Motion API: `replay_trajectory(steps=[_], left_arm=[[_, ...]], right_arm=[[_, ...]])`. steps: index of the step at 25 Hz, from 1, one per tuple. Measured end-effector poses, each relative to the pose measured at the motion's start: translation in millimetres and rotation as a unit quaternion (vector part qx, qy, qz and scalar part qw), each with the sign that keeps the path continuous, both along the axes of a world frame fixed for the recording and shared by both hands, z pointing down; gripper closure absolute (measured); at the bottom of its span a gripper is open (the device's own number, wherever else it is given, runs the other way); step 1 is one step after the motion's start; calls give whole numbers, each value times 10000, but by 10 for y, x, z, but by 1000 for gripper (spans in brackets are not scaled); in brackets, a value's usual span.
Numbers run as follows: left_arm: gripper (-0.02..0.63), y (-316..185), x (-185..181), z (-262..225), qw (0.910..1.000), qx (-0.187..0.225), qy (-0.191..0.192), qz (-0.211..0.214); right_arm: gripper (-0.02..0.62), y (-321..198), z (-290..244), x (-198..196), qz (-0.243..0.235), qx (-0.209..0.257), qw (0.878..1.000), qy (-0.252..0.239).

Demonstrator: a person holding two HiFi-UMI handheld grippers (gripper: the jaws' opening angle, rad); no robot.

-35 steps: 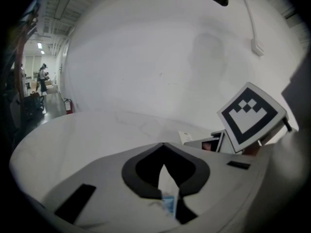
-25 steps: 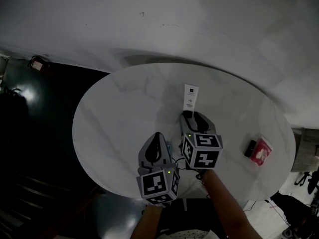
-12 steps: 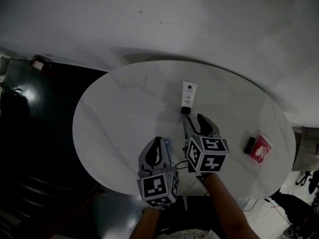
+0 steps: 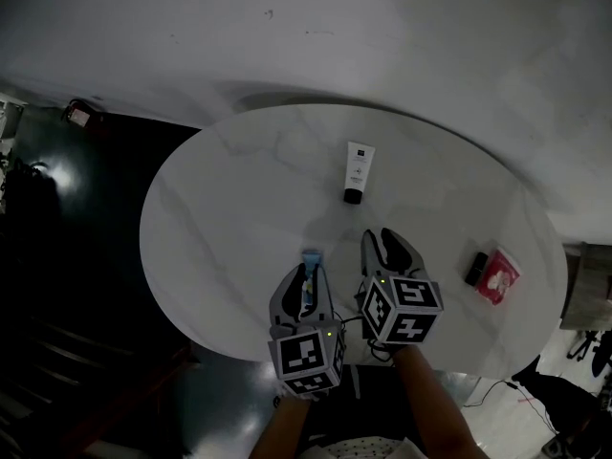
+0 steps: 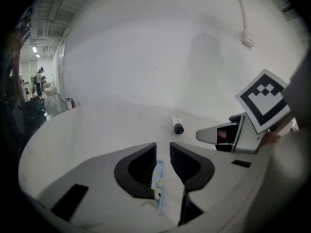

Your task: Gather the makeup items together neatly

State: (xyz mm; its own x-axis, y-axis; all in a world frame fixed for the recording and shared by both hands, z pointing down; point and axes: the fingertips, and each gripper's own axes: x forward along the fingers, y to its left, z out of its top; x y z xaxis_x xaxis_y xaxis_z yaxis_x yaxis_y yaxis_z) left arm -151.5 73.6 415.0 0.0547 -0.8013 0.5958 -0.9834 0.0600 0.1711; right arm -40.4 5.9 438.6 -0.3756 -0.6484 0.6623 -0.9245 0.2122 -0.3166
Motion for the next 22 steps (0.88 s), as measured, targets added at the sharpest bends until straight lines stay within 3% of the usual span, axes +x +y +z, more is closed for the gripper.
replay_trajectory(steps=[4,6,11,22], left_arm=[[488,122,36,35,10000,-47,-21,-46],[488,182,42,61,9999,-69,2,-92],[480,335,11,114,9996,-141,-49,-224],[386,454,45,335,9987,-438,-167,-216]], right_arm=[[585,125,-19,132,147,61,9998,156],[600,183,-35,158,134,76,9998,121],[603,363,-54,167,-14,0,10000,-43],[603,680,-4,166,-177,-135,9996,-156]])
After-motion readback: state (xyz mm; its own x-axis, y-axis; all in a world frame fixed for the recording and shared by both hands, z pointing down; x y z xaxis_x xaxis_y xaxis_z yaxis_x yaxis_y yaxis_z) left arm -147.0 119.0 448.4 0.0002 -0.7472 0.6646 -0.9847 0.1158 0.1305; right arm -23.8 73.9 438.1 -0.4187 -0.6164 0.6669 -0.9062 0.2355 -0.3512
